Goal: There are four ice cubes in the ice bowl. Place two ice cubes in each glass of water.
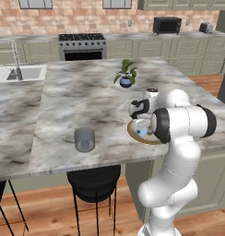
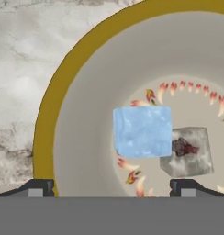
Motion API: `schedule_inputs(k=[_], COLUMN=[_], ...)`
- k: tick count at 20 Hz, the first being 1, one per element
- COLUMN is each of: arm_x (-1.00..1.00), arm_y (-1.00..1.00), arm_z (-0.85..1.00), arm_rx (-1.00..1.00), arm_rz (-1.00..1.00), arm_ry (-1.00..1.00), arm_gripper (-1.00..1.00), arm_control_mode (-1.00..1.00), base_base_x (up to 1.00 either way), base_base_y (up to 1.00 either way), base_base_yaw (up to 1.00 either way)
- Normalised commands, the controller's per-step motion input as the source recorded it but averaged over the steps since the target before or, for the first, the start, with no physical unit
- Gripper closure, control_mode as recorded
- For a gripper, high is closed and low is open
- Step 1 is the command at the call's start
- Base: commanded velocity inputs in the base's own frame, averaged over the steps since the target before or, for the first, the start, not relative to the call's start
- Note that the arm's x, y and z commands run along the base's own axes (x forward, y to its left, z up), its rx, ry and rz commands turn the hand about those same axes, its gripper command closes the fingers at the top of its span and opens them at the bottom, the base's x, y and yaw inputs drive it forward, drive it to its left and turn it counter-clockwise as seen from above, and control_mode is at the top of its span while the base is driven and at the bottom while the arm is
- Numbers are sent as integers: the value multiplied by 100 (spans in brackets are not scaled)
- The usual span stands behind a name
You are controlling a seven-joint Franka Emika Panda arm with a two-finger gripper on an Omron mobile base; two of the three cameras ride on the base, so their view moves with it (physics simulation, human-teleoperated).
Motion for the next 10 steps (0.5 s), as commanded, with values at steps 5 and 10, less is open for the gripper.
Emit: schedule_inputs(k=[5,10], arm_x=[25,21], arm_y=[0,-1], arm_z=[-22,-6], arm_rx=[0,0], arm_rz=[0,0], arm_ry=[1,0], arm_gripper=[-100,-100], arm_control_mode=[-100,-100], base_base_x=[0,0], base_base_y=[0,0], base_base_yaw=[0,0])
